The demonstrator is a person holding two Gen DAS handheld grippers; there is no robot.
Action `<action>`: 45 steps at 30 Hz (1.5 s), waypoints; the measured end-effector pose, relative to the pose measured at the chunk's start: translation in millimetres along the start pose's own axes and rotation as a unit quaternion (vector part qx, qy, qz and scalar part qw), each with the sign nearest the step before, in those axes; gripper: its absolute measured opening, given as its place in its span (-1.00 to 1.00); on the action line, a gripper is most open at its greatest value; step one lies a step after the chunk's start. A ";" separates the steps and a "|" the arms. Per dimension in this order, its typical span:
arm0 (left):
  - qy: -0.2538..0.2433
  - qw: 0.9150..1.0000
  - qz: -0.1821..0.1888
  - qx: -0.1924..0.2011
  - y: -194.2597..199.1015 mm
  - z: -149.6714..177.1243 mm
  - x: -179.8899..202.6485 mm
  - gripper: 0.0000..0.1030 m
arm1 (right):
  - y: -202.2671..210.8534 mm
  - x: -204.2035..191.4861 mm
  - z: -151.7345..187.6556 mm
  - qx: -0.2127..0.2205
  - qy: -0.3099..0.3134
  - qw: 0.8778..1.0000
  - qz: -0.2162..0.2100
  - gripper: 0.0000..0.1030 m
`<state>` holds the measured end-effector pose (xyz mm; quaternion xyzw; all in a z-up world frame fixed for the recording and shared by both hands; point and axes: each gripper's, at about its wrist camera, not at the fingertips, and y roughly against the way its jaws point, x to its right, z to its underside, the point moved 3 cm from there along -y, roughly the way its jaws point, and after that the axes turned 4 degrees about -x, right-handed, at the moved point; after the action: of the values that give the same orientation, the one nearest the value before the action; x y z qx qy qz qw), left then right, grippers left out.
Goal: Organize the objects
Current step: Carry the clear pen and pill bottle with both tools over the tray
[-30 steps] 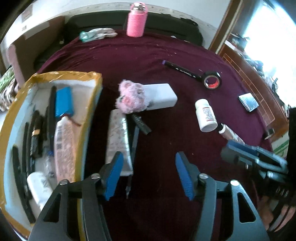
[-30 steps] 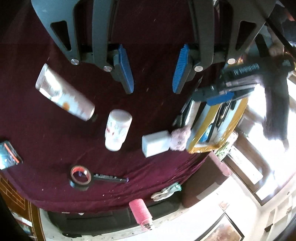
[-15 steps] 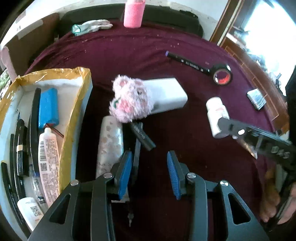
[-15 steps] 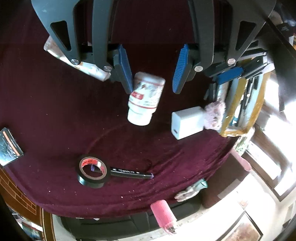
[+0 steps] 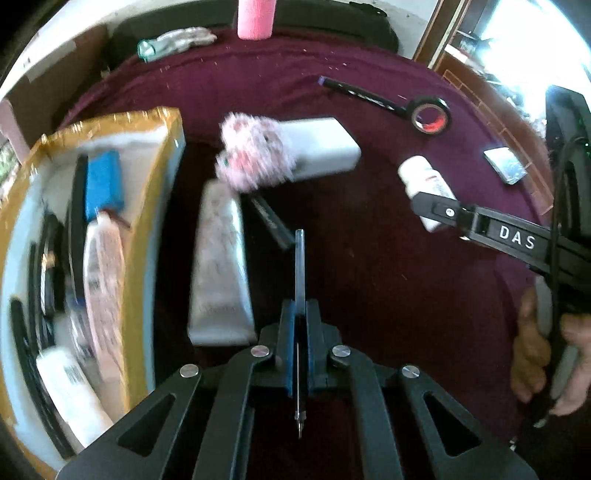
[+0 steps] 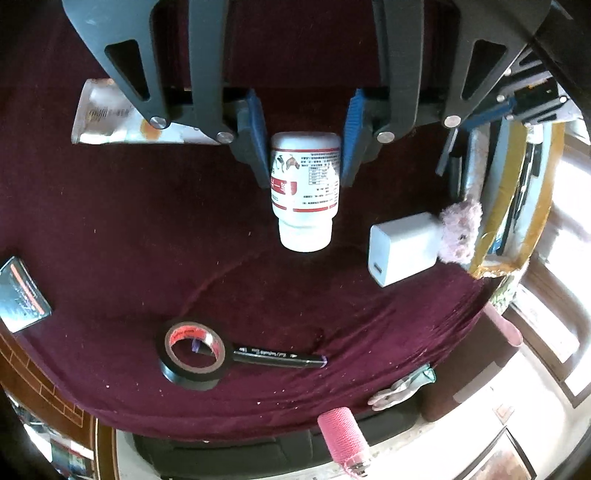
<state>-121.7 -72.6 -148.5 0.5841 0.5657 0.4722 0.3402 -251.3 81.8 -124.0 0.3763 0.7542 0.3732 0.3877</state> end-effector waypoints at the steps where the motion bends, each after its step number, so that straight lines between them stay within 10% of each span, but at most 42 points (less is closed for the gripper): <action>1: 0.001 1.000 0.006 -0.002 1.1 6.7 2.0 -0.94 | 1.9 -0.9 3.3 0.001 -0.002 1.000 -0.004 -0.37; 6: 0.008 0.999 0.047 -0.015 8.5 26.9 8.5 -0.94 | 15.1 -13.0 42.4 -0.018 0.001 0.999 -0.039 -0.36; 21: -0.047 0.998 -0.031 0.021 15.1 51.4 26.3 -0.93 | 35.7 -39.0 101.3 -0.030 0.033 0.999 -0.010 -0.36; 32: 0.057 0.990 0.083 0.093 68.5 36.7 -10.9 -0.94 | 60.0 -50.5 102.3 0.006 0.012 0.999 -0.048 -0.36; 45: 0.075 0.987 0.084 0.112 116.7 36.9 -29.6 -0.94 | 77.9 -95.5 93.9 0.024 0.059 0.993 -0.100 -0.36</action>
<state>-44.9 -111.6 -56.7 0.6269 0.5877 0.4757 0.1880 -108.5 59.6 -68.0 0.2854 0.8183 0.3363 0.3685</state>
